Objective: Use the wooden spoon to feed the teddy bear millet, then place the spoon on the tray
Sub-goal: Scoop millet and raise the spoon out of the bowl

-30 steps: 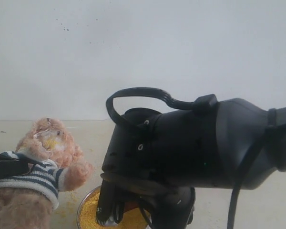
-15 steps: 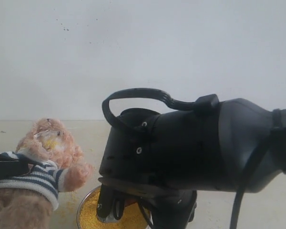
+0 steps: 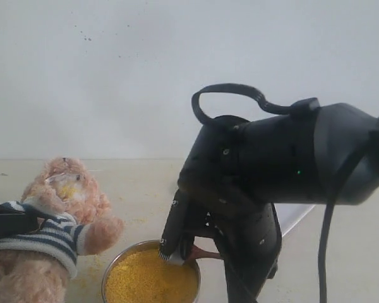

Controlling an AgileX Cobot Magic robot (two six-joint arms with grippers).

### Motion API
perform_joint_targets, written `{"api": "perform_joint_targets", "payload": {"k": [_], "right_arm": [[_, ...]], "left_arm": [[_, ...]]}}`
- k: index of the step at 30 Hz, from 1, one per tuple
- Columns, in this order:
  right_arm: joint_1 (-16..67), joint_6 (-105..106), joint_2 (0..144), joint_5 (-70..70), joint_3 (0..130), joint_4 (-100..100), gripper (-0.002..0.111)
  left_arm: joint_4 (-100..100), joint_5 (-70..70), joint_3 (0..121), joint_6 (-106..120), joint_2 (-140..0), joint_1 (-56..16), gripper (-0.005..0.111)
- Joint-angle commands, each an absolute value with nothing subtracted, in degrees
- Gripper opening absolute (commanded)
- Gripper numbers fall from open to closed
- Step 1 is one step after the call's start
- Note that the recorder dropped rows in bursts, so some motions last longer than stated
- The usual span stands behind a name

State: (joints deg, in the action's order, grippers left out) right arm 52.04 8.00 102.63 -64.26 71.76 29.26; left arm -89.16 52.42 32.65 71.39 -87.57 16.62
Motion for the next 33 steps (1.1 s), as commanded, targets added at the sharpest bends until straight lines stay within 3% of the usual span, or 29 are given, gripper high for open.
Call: {"api": "perform_joint_targets", "payload": {"k": [1, 23, 33], "right_arm": [[48.52, 12.58, 101.81, -61.04, 72.02, 21.41, 0.000], [48.52, 15.43, 92.98, -60.52, 72.12, 18.16, 0.000], [38.83, 20.00, 92.50, -63.27, 72.12, 7.23, 0.000]], "left_arm": [[-89.52, 53.34, 32.53, 71.67, -87.31, 16.83, 0.004], [-89.65, 50.65, 31.66, 71.67, -87.31, 16.83, 0.004], [-82.45, 54.58, 31.66, 65.63, -87.31, 16.83, 0.004]]}}
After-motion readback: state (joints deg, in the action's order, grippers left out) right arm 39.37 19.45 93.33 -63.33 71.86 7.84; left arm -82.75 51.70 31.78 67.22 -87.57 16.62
